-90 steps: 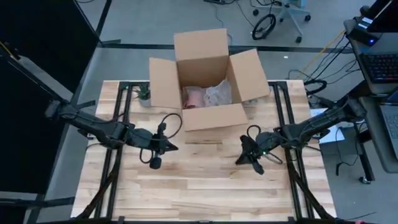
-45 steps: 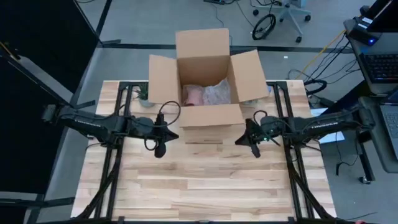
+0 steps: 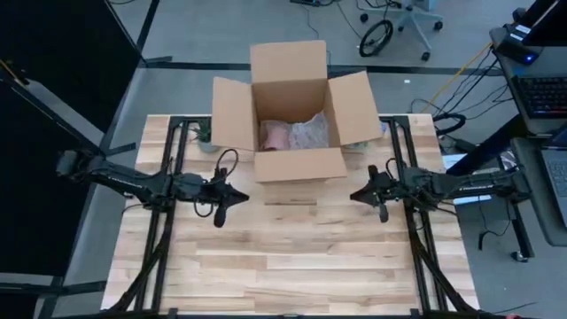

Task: Wrap mug
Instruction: Return to Home Position

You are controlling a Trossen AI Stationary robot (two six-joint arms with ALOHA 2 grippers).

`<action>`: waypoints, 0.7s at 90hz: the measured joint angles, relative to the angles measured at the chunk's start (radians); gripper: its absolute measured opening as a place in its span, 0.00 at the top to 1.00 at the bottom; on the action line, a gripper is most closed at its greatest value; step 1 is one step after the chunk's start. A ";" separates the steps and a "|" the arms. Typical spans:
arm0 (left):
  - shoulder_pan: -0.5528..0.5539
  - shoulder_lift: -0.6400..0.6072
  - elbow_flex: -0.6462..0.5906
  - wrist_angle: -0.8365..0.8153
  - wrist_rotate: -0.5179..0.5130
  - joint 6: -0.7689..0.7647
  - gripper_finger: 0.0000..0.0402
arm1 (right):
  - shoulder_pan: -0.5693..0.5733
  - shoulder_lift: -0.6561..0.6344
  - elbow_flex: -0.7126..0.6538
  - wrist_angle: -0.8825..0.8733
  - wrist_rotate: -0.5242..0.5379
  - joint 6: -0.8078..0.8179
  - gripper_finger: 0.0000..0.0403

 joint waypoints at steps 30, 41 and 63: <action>0.049 -0.153 -0.157 0.080 0.167 -0.013 1.00 | 0.001 -0.100 -0.052 0.042 -0.006 -0.082 1.00; 0.079 -0.283 -0.219 0.063 0.183 -0.013 1.00 | 0.001 -0.099 -0.052 0.023 -0.006 -0.077 1.00; 0.079 -0.536 -0.219 -0.214 0.078 0.041 1.00 | 0.001 -0.091 -0.052 -0.021 -0.005 -0.021 1.00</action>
